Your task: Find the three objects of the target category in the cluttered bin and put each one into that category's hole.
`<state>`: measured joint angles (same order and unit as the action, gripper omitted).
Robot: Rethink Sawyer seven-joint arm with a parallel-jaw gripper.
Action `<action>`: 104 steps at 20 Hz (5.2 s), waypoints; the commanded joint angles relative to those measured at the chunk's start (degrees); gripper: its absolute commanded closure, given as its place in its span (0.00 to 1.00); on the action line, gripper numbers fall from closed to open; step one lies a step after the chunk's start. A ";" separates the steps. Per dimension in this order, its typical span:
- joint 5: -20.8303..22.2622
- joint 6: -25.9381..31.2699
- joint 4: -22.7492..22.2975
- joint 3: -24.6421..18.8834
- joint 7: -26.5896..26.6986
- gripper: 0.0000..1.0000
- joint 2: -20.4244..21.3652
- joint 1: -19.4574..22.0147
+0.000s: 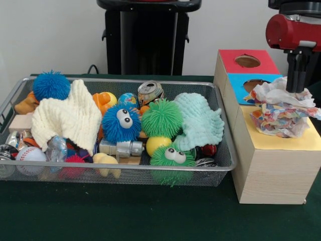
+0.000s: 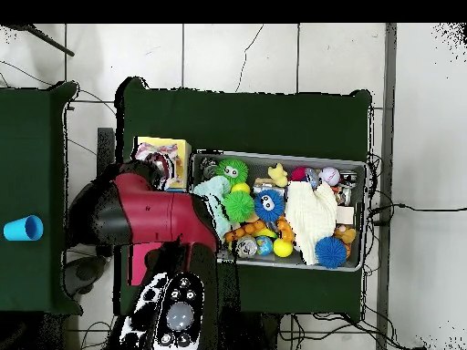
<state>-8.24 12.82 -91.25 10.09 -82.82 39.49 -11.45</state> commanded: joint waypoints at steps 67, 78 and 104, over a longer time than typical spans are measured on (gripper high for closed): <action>0.91 1.03 -4.03 -1.96 -10.68 1.00 -7.99 0.03; -0.15 -0.42 -3.95 -1.67 -12.44 1.00 -9.19 -1.31; -0.33 -4.88 -1.98 -3.97 -12.26 1.00 -11.74 -0.25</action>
<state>-8.28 10.44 -91.22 10.44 -82.82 32.20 -13.27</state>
